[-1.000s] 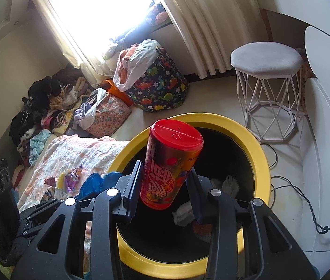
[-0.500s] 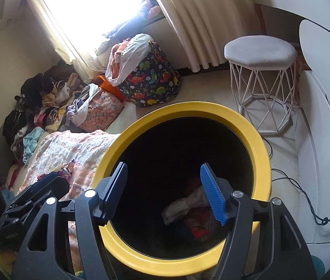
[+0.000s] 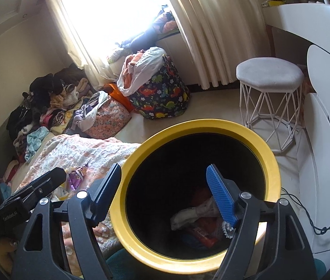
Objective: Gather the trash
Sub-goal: 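Move both tools back from the bin over the remaining trash on the bed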
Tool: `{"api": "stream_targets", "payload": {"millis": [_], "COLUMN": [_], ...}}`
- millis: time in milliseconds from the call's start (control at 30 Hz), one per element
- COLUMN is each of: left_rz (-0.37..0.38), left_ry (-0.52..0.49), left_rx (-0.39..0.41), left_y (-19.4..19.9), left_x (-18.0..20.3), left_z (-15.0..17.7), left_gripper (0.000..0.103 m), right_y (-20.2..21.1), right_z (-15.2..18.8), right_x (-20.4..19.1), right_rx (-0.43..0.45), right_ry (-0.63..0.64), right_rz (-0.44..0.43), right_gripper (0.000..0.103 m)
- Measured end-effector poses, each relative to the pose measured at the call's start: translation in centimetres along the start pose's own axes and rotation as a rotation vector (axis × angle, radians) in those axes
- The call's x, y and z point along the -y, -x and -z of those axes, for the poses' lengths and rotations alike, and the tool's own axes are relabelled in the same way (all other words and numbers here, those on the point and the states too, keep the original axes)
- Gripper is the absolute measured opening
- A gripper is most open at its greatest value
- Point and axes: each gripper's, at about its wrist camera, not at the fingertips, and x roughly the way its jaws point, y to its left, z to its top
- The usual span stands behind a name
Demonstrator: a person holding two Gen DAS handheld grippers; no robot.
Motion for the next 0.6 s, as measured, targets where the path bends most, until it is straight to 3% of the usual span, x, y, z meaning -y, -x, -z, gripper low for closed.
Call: {"api": "stream_targets", "payload": {"millis": [600], "left_rz": [-0.09], "left_ry": [0.059], "left_rx": [0.094], "left_y": [3.5], "left_x": [-4.5], "left_z": [-0.3], "left_gripper": [0.092], "right_y": [0.1], "right_z": [-0.2], "right_x": [-5.4], "right_rx": [0.03], "right_ry": [0.124], "right_rz": [-0.065], "right_gripper": [0.079]}}
